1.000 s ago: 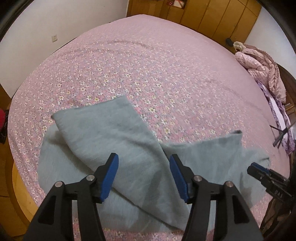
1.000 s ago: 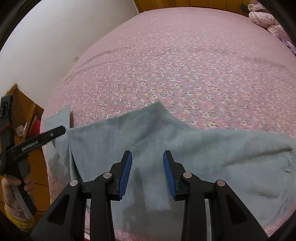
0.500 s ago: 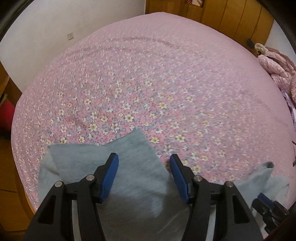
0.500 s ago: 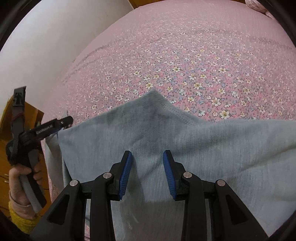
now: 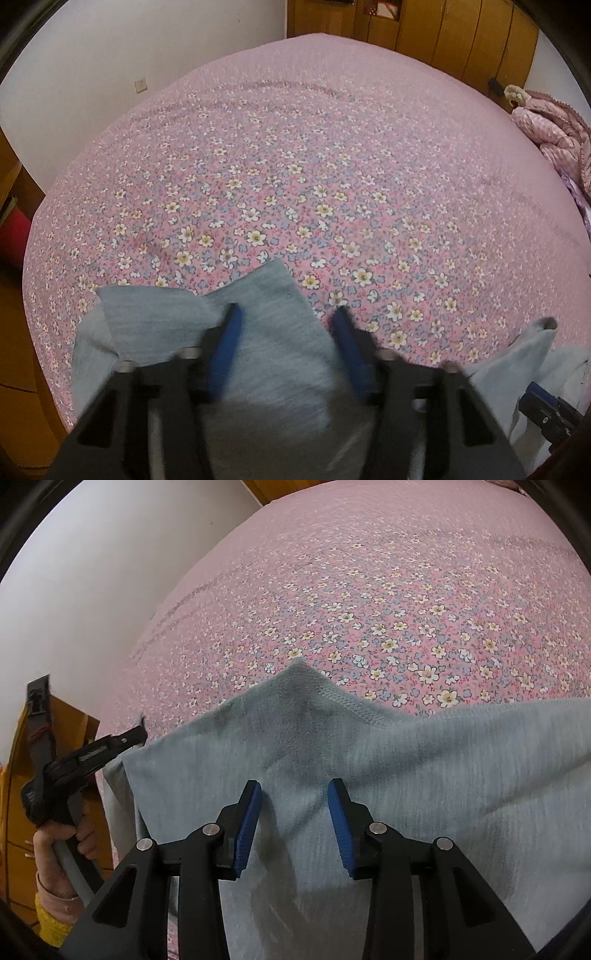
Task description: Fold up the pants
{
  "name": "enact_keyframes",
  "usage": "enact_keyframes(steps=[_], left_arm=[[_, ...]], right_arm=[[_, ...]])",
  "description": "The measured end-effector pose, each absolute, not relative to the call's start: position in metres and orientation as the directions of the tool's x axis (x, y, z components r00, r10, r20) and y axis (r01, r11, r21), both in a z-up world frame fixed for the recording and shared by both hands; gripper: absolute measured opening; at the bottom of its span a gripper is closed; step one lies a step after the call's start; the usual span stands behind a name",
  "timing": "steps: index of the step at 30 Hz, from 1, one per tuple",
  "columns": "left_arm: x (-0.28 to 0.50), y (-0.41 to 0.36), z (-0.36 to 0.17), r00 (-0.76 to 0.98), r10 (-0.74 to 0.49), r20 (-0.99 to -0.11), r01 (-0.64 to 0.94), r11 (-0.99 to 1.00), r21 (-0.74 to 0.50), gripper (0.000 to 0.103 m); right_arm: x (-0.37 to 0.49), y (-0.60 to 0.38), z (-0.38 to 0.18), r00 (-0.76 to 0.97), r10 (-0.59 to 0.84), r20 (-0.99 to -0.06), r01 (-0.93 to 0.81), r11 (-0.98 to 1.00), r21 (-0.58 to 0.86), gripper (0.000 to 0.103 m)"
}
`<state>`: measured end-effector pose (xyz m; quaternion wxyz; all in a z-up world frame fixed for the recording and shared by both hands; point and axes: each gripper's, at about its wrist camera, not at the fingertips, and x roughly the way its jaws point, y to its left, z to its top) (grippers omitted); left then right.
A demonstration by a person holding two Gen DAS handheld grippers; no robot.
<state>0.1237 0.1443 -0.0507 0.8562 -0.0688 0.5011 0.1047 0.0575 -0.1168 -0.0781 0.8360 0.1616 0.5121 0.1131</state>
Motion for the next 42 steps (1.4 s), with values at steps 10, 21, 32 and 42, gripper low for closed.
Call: enact_keyframes(steps=[10, 21, 32, 42], left_arm=[[0.07, 0.168, 0.013, 0.644, -0.063, -0.762, -0.16, 0.963, -0.215, 0.003], [-0.023, 0.243, 0.011, 0.645, 0.021, -0.764, -0.29, 0.932, -0.219, 0.003], [-0.05, 0.283, -0.055, 0.477, 0.097, -0.873, -0.437, 0.889, -0.14, 0.004], [-0.018, 0.275, -0.018, 0.591, 0.018, -0.807, -0.281, 0.942, -0.185, 0.02]], right_arm=[[0.058, -0.109, -0.075, 0.454, 0.349, -0.82, -0.04, 0.927, 0.373, 0.05], [0.063, -0.069, -0.078, 0.472, 0.25, -0.845, -0.12, 0.968, 0.219, 0.071], [0.067, -0.057, -0.083, 0.485, 0.204, -0.85, -0.176, 0.975, 0.134, 0.078], [0.063, -0.058, -0.083, 0.495, 0.197, -0.846, -0.188, 0.975, 0.118, 0.078]])
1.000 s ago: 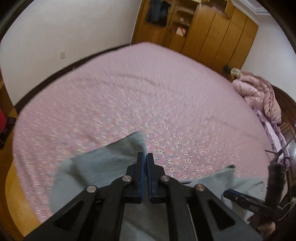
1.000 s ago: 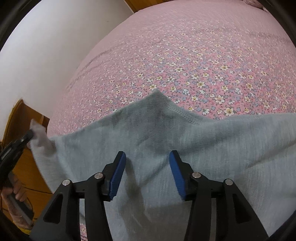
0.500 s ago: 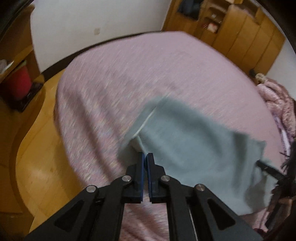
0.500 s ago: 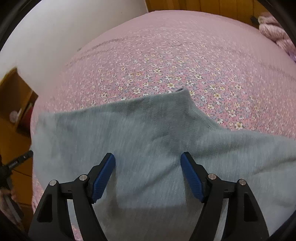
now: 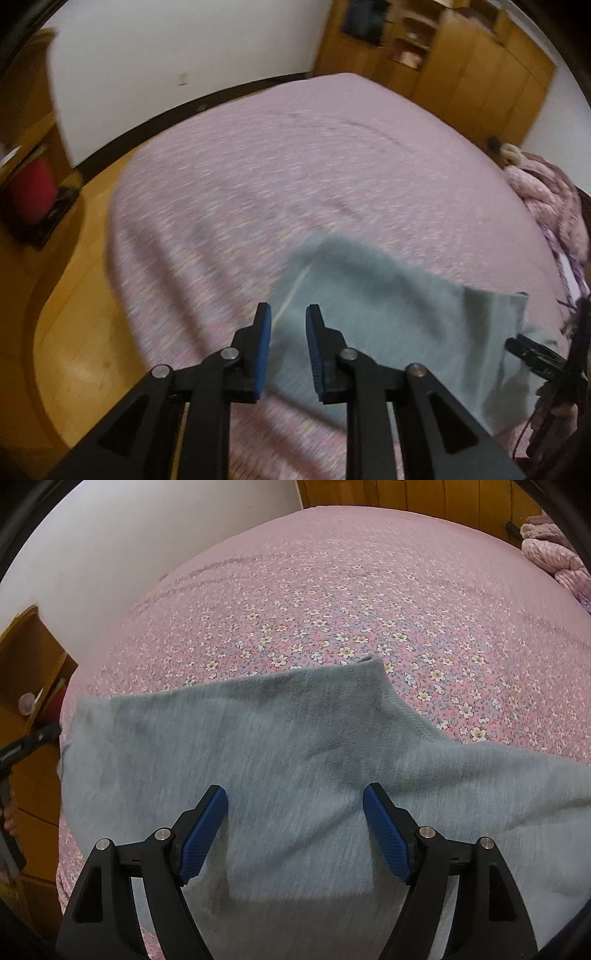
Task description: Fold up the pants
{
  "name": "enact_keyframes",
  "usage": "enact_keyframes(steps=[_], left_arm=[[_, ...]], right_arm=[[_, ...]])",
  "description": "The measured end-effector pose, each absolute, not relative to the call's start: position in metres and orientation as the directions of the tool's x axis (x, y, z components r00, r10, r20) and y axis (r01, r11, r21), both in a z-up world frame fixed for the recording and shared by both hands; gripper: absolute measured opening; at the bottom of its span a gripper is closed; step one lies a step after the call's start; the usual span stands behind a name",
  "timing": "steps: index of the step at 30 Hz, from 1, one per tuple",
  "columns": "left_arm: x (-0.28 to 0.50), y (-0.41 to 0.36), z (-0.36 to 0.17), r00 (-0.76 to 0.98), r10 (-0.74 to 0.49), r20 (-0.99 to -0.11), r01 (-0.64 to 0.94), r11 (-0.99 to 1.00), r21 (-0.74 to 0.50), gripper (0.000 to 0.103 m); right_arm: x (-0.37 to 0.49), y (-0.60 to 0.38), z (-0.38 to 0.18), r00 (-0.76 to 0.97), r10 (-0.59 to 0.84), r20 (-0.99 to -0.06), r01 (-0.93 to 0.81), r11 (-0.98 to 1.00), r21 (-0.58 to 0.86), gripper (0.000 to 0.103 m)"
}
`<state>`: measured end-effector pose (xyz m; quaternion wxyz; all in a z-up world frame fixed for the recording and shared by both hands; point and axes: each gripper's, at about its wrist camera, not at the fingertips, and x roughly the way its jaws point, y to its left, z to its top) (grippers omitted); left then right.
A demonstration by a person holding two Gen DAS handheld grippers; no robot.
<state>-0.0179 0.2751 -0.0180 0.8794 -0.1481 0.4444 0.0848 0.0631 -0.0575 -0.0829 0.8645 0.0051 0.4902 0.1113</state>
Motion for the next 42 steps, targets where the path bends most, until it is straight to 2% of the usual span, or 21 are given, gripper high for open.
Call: enact_keyframes(steps=[8, 15, 20, 23, 28, 32, 36, 42], left_arm=[[0.031, 0.274, -0.039, 0.57, -0.029, -0.821, -0.184, 0.97, -0.161, 0.02], [0.053, 0.278, -0.044, 0.577, -0.102, -0.811, -0.121, 0.971, -0.207, 0.025], [0.062, 0.279, -0.048, 0.59, -0.152, -0.793, -0.097, 0.962, -0.257, 0.034], [0.062, 0.278, -0.049, 0.602, -0.172, -0.78, -0.09, 0.956, -0.28, 0.034], [0.061, 0.266, -0.047, 0.612, -0.148, -0.777, -0.084, 0.965, -0.25, 0.032], [0.062, 0.262, -0.05, 0.609, -0.135, -0.782, -0.081, 0.97, -0.23, 0.032], [0.068, 0.255, -0.057, 0.608, -0.115, -0.785, -0.112, 0.967, -0.228, 0.033], [0.084, 0.235, -0.057, 0.611, -0.052, -0.79, -0.114, 0.982, -0.154, 0.033]], right_arm=[[0.067, -0.064, -0.074, 0.463, 0.217, -0.859, -0.182, 0.972, 0.148, 0.078], [0.086, -0.097, -0.057, 0.495, 0.173, -0.852, -0.136, 0.983, 0.12, 0.078], [0.102, -0.103, -0.058, 0.486, 0.155, -0.86, -0.198, 0.978, 0.064, 0.078], [0.111, -0.103, -0.058, 0.488, 0.17, -0.856, -0.238, 0.97, 0.057, 0.078], [0.123, -0.112, -0.059, 0.458, 0.277, -0.845, -0.311, 0.94, 0.14, 0.077], [0.13, -0.12, -0.068, 0.372, 0.356, -0.857, -0.354, 0.908, 0.223, 0.064], [0.126, -0.125, -0.07, 0.362, 0.379, -0.851, -0.372, 0.896, 0.241, 0.063], [0.124, -0.127, -0.071, 0.377, 0.385, -0.842, -0.377, 0.894, 0.24, 0.063]])
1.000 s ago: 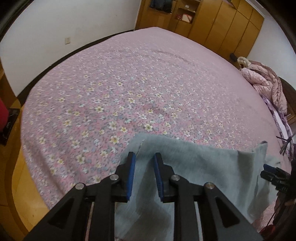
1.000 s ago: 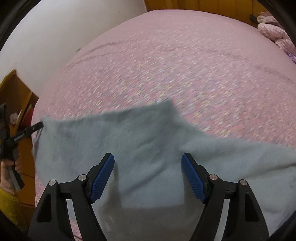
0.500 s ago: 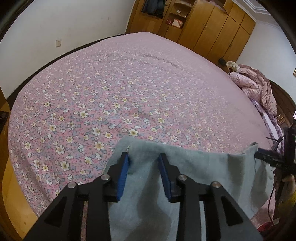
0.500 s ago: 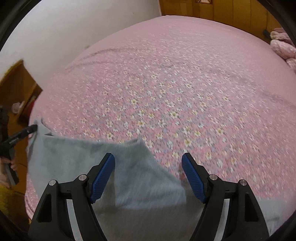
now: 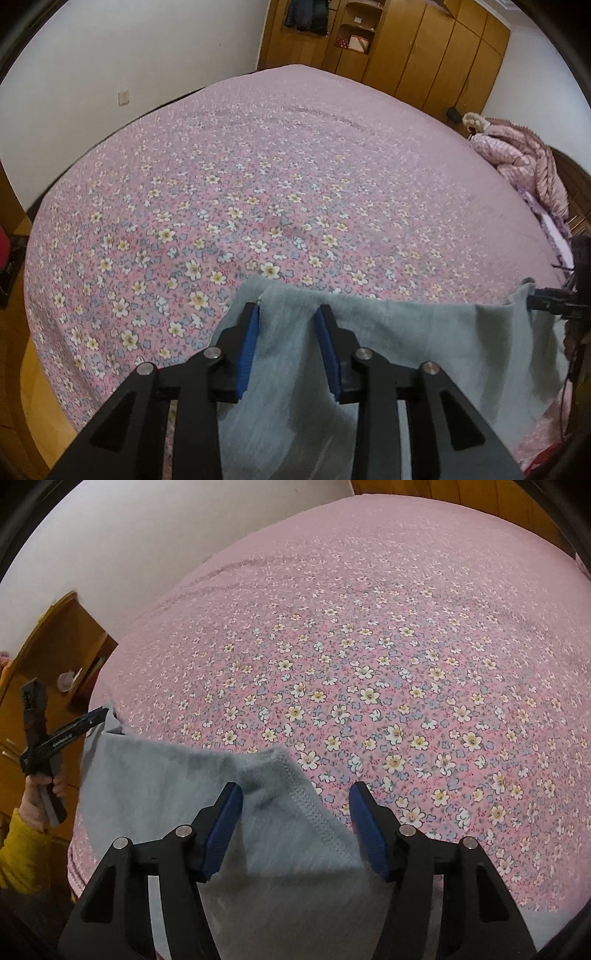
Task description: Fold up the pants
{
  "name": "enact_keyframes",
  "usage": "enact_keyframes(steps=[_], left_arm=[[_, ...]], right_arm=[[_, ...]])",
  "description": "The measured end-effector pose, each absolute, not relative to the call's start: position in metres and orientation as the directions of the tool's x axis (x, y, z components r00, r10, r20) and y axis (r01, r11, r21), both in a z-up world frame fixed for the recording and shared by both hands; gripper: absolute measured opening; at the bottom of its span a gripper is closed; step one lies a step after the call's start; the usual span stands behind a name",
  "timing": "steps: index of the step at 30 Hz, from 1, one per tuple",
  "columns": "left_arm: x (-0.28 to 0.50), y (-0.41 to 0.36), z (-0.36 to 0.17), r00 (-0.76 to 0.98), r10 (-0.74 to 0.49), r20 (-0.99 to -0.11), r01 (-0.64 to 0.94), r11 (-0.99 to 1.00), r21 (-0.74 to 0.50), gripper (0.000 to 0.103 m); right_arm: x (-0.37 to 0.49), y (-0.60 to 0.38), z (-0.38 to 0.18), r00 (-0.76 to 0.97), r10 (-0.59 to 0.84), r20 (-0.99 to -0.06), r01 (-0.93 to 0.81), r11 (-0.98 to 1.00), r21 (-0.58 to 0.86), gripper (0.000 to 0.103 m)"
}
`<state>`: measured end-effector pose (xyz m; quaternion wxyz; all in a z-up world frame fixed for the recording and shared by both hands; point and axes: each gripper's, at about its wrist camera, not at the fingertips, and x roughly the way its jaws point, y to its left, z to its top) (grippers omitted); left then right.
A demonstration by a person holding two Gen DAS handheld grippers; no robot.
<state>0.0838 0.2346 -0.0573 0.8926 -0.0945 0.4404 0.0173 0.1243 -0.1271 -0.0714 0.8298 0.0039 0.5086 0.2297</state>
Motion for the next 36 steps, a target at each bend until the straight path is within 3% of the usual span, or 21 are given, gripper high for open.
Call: enact_keyframes(steps=[3, 4, 5, 12, 18, 19, 20, 21, 27, 34, 36], left_arm=[[0.089, 0.226, -0.057, 0.61, -0.037, -0.791, -0.116, 0.984, -0.135, 0.032], [0.091, 0.224, -0.057, 0.609, -0.034, -0.793, -0.114, 0.985, -0.13, 0.027], [0.092, 0.221, -0.056, 0.611, -0.043, -0.791, -0.111, 0.984, -0.139, 0.004], [0.073, 0.207, -0.014, 0.702, 0.004, -0.712, -0.167, 0.973, -0.158, 0.004], [0.063, 0.217, -0.021, 0.659, 0.068, -0.749, -0.216, 0.971, -0.102, 0.004], [0.065, 0.22, -0.027, 0.644, 0.06, -0.763, -0.231, 0.966, -0.119, 0.004], [0.064, 0.229, -0.031, 0.635, 0.053, -0.771, -0.243, 0.961, -0.134, 0.004], [0.066, 0.233, -0.035, 0.627, 0.045, -0.778, -0.254, 0.956, -0.149, 0.004], [0.065, 0.23, -0.028, 0.653, 0.079, -0.753, -0.25, 0.961, -0.116, 0.004], [0.117, 0.236, -0.068, 0.558, 0.103, -0.824, -0.203, 0.979, -0.015, 0.004], [0.119, 0.232, -0.067, 0.588, 0.133, -0.798, -0.185, 0.982, 0.027, 0.005]], right_arm=[[0.125, -0.12, -0.075, 0.393, 0.407, -0.824, -0.38, 0.888, 0.257, 0.061], [0.126, -0.115, -0.077, 0.389, 0.438, -0.81, -0.388, 0.876, 0.288, 0.052], [0.126, -0.114, -0.076, 0.378, 0.475, -0.795, -0.392, 0.86, 0.327, 0.046], [0.131, -0.123, -0.08, 0.354, 0.579, -0.734, -0.365, 0.808, 0.462, 0.046], [0.135, -0.121, -0.082, 0.331, 0.595, -0.732, -0.362, 0.797, 0.484, 0.046], [0.135, -0.116, -0.083, 0.329, 0.587, -0.74, -0.377, 0.8, 0.467, 0.04], [0.135, -0.114, -0.082, 0.343, 0.566, -0.75, -0.387, 0.812, 0.436, 0.013], [0.132, -0.11, -0.079, 0.375, 0.531, -0.759, -0.381, 0.835, 0.396, 0.011], [0.108, -0.091, -0.05, 0.587, 0.39, -0.71, -0.355, 0.912, 0.207, 0.008], [0.127, -0.073, -0.08, 0.589, 0.253, -0.768, -0.299, 0.95, 0.084, 0.011], [0.127, -0.07, -0.078, 0.582, 0.244, -0.776, -0.294, 0.953, 0.08, 0.014]])
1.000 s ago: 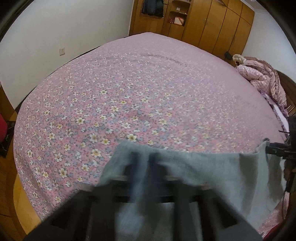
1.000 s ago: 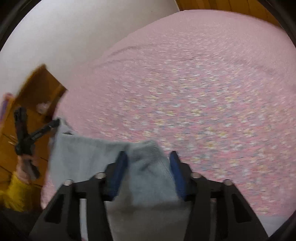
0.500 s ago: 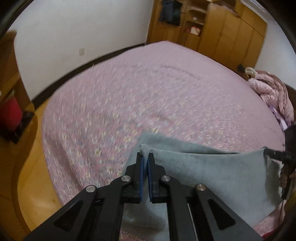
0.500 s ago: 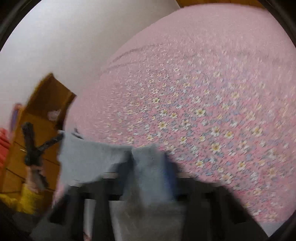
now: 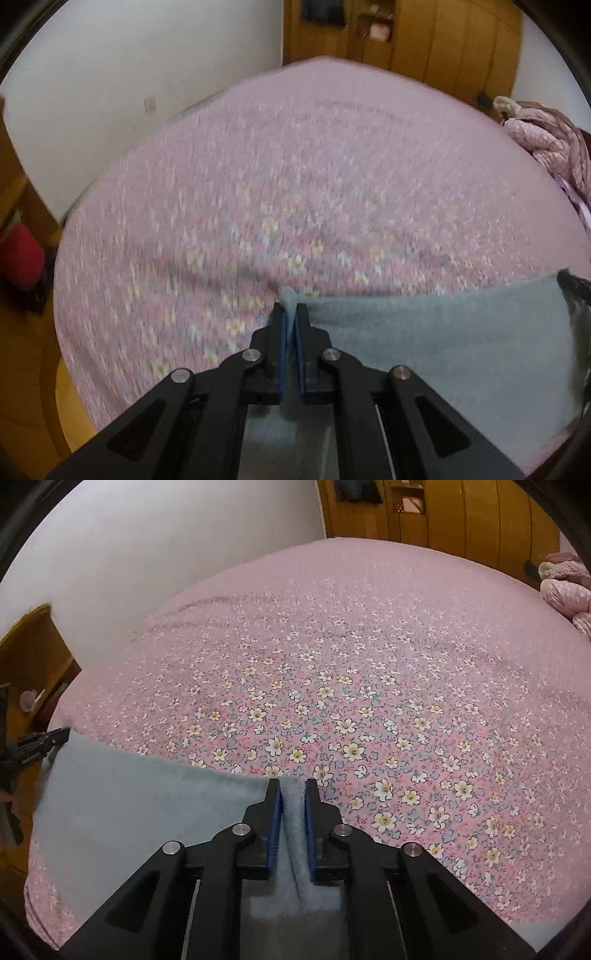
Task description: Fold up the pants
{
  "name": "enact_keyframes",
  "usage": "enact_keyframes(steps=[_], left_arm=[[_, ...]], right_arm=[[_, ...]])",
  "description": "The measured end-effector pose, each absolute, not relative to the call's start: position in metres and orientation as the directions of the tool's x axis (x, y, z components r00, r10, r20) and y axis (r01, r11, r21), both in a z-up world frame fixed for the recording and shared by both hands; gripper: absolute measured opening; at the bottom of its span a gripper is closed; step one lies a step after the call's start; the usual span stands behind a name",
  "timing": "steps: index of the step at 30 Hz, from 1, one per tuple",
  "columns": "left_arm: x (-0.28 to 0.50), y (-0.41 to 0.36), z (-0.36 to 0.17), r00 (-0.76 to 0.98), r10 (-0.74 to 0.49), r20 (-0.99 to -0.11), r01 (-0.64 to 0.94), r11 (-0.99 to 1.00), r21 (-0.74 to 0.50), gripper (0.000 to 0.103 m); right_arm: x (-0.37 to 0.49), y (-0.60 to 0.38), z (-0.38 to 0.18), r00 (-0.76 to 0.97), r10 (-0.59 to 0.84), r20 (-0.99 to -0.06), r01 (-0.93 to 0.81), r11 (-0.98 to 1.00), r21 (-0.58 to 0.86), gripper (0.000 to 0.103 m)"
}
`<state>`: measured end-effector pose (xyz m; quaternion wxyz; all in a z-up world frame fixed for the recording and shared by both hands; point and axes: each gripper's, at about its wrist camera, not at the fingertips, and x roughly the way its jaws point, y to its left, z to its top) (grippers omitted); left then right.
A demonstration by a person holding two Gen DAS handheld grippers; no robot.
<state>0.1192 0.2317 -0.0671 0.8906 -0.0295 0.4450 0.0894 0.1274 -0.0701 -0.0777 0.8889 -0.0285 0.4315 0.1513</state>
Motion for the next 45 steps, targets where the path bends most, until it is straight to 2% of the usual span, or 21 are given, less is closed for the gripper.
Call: enact_keyframes(steps=[2, 5, 9, 13, 16, 20, 26, 29, 31, 32, 38, 41, 42, 44, 45], left_arm=[[0.12, 0.226, -0.066, 0.584, 0.157, -0.796, -0.165, 0.984, 0.073, 0.006], [0.116, 0.23, -0.061, 0.579, 0.178, -0.796, -0.173, 0.98, 0.094, 0.019], [0.097, 0.256, -0.042, 0.592, 0.204, -0.78, -0.265, 0.963, 0.051, 0.02], [0.068, 0.28, -0.03, 0.594, 0.18, -0.784, -0.32, 0.947, -0.025, 0.022], [0.042, 0.289, -0.034, 0.596, 0.133, -0.792, -0.354, 0.929, -0.11, 0.028], [0.021, 0.289, -0.055, 0.576, 0.061, -0.815, -0.384, 0.901, -0.204, 0.052], [0.005, 0.286, -0.078, 0.554, 0.008, -0.833, -0.405, 0.876, -0.261, 0.052], [0.001, 0.288, -0.081, 0.568, -0.016, -0.823, -0.422, 0.853, -0.308, 0.049], [0.0, 0.29, -0.082, 0.581, -0.061, -0.812, -0.416, 0.835, -0.36, 0.031], [-0.004, 0.289, -0.082, 0.583, -0.074, -0.809, -0.412, 0.832, -0.372, 0.004], [-0.018, 0.288, -0.074, 0.519, 0.032, -0.854, -0.434, 0.871, -0.231, 0.004], [-0.019, 0.294, -0.087, 0.355, 0.298, -0.886, -0.53, 0.845, 0.072, 0.003], [-0.024, 0.299, -0.088, 0.349, 0.284, -0.893, -0.545, 0.837, 0.053, 0.003], [-0.032, 0.305, -0.081, 0.409, 0.189, -0.893, -0.542, 0.838, -0.071, 0.003], [-0.034, 0.304, -0.075, 0.425, 0.179, -0.887, -0.53, 0.844, -0.084, 0.003]], right_arm=[[0.127, -0.07, -0.074, 0.569, 0.231, -0.789, -0.276, 0.958, 0.082, 0.024], [0.12, -0.076, -0.065, 0.58, 0.171, -0.796, -0.233, 0.972, 0.039, 0.031], [0.091, -0.078, -0.054, 0.595, 0.122, -0.794, -0.205, 0.979, -0.004, 0.032], [0.058, -0.089, -0.051, 0.6, 0.11, -0.792, -0.2, 0.98, -0.016, 0.032], [0.037, -0.093, -0.048, 0.603, 0.109, -0.79, -0.198, 0.98, -0.016, 0.032], [0.019, -0.095, -0.05, 0.583, 0.13, -0.802, -0.209, 0.978, 0.007, 0.032], [0.004, -0.097, -0.064, 0.548, 0.134, -0.826, -0.204, 0.979, 0.024, 0.032], [0.005, -0.099, -0.072, 0.537, 0.142, -0.832, -0.19, 0.981, 0.045, 0.033], [0.003, -0.099, -0.07, 0.539, 0.142, -0.83, -0.19, 0.981, 0.044, 0.033], [0.002, -0.099, -0.069, 0.54, 0.143, -0.829, -0.192, 0.98, 0.044, 0.033], [0.003, -0.103, -0.074, 0.537, 0.153, -0.829, -0.181, 0.981, 0.064, 0.033], [0.002, -0.104, -0.071, 0.534, 0.146, -0.833, -0.176, 0.983, 0.059, 0.033], [0.002, -0.105, -0.069, 0.536, 0.141, -0.832, -0.172, 0.983, 0.056, 0.033], [-0.001, -0.107, -0.063, 0.549, 0.137, -0.824, -0.16, 0.985, 0.057, 0.033], [-0.002, -0.109, -0.06, 0.556, 0.137, -0.82, -0.152, 0.986, 0.062, 0.033]])
